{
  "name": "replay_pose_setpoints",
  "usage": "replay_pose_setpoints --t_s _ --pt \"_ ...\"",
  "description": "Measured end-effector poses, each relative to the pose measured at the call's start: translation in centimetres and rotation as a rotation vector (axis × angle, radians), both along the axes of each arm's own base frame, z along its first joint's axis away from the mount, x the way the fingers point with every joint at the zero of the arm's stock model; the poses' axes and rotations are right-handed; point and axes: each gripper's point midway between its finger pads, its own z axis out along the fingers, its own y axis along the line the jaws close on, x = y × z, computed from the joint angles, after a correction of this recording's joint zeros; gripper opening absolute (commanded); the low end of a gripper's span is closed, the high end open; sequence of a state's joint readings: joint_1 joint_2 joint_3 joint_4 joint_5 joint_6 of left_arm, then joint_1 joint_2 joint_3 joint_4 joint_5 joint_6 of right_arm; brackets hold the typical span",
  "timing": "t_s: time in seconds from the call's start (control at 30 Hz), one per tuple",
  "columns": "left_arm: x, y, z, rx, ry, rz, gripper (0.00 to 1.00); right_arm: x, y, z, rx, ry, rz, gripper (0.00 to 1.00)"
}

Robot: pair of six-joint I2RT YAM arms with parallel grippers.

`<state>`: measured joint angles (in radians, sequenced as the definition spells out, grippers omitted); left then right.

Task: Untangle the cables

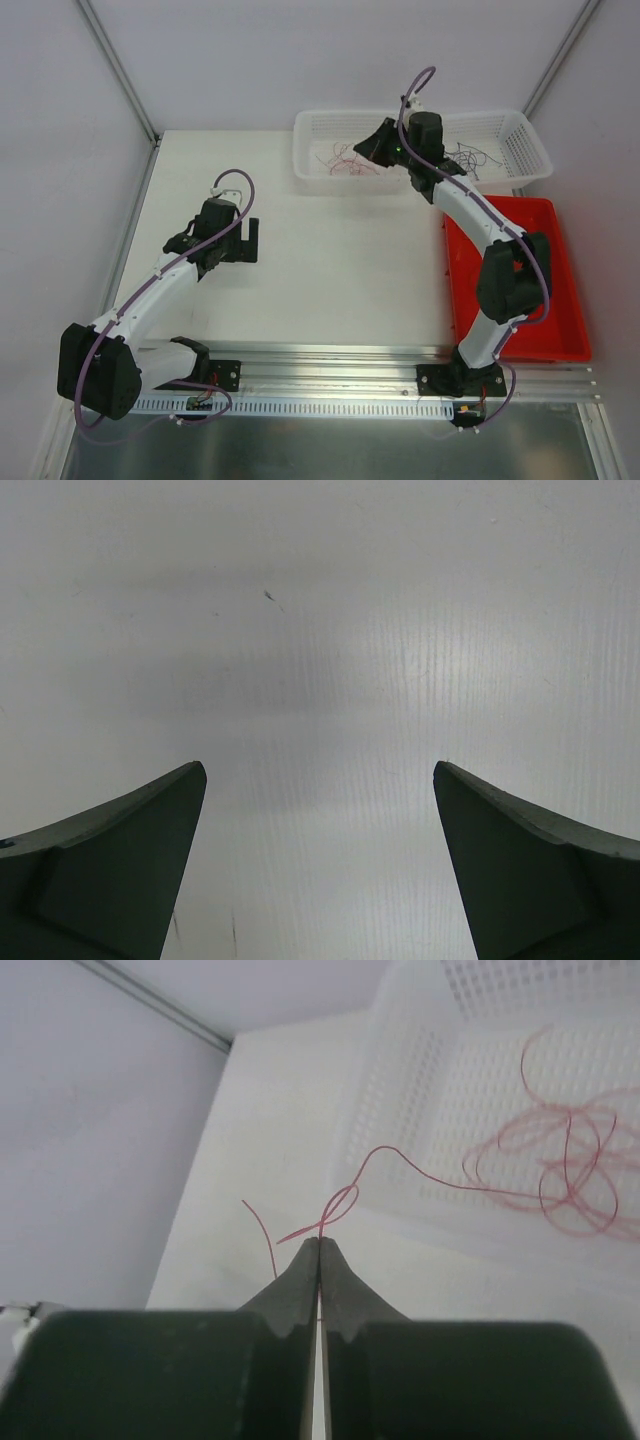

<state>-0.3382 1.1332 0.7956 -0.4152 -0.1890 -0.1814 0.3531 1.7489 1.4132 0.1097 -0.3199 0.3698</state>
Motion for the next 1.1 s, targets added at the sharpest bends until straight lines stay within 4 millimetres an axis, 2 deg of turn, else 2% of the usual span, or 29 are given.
replay_pose_setpoints --t_s 0.1,0.17,0.2,0.27,0.3,0.33,0.37,0.47,0.53,0.6,0.7,0.77,0.83,0.87,0.97,1.1 --pt "0.0 0.0 0.0 0.001 0.0 0.0 0.99 1.8 -0.8 5.2 0.007 -0.104 -0.03 0.01" --pt "0.0 0.1 0.0 0.002 -0.001 0.002 0.99 3.4 -2.0 8.0 0.006 -0.158 -0.08 0.08" --pt "0.0 0.1 0.0 0.003 -0.001 0.002 0.99 4.4 -2.6 9.0 0.005 -0.181 -0.11 0.2" --pt "0.0 0.1 0.0 0.003 -0.001 0.002 0.99 6.2 -3.8 9.8 0.001 -0.2 -0.164 0.38" --pt "0.0 0.1 0.0 0.003 -0.001 0.002 0.99 7.2 -4.3 9.7 -0.002 -0.202 -0.188 0.44" --pt "0.0 0.1 0.0 0.003 -0.001 0.002 0.99 8.2 -4.8 9.2 -0.012 -0.196 -0.21 0.55" --pt "0.0 0.1 0.0 0.004 0.0 0.002 0.99 9.0 -5.2 8.2 -0.022 -0.173 -0.23 0.59" --pt "0.0 0.1 0.0 0.004 0.001 0.002 0.99 10.6 -6.7 3.7 -0.078 -0.075 -0.272 0.71" --pt "0.0 0.1 -0.1 0.004 0.001 0.002 0.99 10.4 -7.5 1.0 -0.113 -0.005 -0.286 0.76" --pt "0.0 0.1 -0.1 0.004 0.001 0.002 0.99 9.7 -8.6 -0.9 -0.145 0.041 -0.303 0.82" --pt "0.0 0.1 -0.1 0.004 0.001 0.002 0.99 8.2 -10.1 -2.2 -0.187 0.084 -0.319 0.9" --pt "0.0 0.1 -0.1 0.005 0.001 0.002 0.99 6.5 -11.3 -2.4 -0.223 0.108 -0.333 0.95" --pt "0.0 0.1 0.1 0.003 -0.004 0.003 0.99 4.3 -12.9 -1.4 -0.264 0.108 -0.353 0.98" --pt "0.0 0.1 0.3 0.002 -0.01 0.004 0.99 3.1 -13.6 -0.3 -0.284 0.093 -0.365 1.0" --pt "0.0 0.3 1.0 -0.001 -0.04 0.011 0.99 -0.6 -16.0 5.0 -0.331 -0.002 -0.415 0.97" --pt "-0.3 0.9 2.8 -0.009 -0.115 0.03 0.99 -6.8 -18.8 13.4 -0.361 -0.188 -0.488 0.97"
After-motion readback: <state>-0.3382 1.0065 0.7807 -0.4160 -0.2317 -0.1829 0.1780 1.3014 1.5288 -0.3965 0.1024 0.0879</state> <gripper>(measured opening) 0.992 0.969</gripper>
